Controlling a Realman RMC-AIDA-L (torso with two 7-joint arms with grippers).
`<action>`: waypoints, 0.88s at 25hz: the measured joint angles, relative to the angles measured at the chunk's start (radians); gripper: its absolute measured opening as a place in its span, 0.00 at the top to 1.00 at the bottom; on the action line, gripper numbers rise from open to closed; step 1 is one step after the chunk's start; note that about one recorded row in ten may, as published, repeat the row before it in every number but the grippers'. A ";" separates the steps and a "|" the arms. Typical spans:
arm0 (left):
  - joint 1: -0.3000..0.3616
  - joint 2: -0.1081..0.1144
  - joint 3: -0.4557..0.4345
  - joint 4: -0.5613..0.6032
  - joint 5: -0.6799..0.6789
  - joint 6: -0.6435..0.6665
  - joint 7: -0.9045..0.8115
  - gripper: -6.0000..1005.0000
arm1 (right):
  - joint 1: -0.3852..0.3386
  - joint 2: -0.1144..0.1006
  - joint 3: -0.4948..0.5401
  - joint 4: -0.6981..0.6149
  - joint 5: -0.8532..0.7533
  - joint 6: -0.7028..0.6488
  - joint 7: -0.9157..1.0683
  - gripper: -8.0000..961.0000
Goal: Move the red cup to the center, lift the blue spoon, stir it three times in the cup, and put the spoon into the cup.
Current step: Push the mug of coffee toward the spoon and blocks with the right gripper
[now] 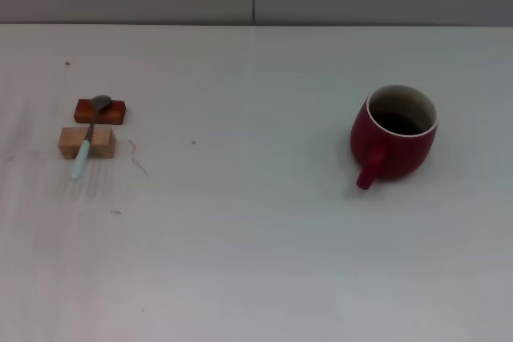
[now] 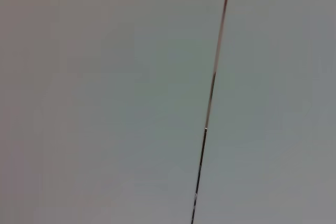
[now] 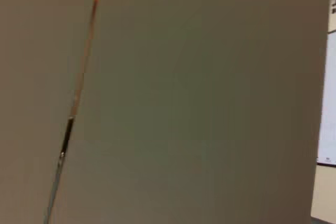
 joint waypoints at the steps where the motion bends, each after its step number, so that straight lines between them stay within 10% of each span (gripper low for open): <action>1: 0.000 0.000 0.000 0.000 0.000 0.000 0.000 0.18 | 0.004 0.000 -0.012 0.001 0.000 0.011 -0.044 0.63; 11: -0.007 0.000 0.000 0.000 -0.001 0.008 0.000 0.18 | 0.003 0.005 -0.260 0.066 -0.002 0.031 -0.516 0.93; 22: -0.010 0.000 0.000 0.002 -0.002 0.015 0.000 0.18 | -0.013 0.010 -0.368 0.154 -0.002 0.106 -0.981 0.93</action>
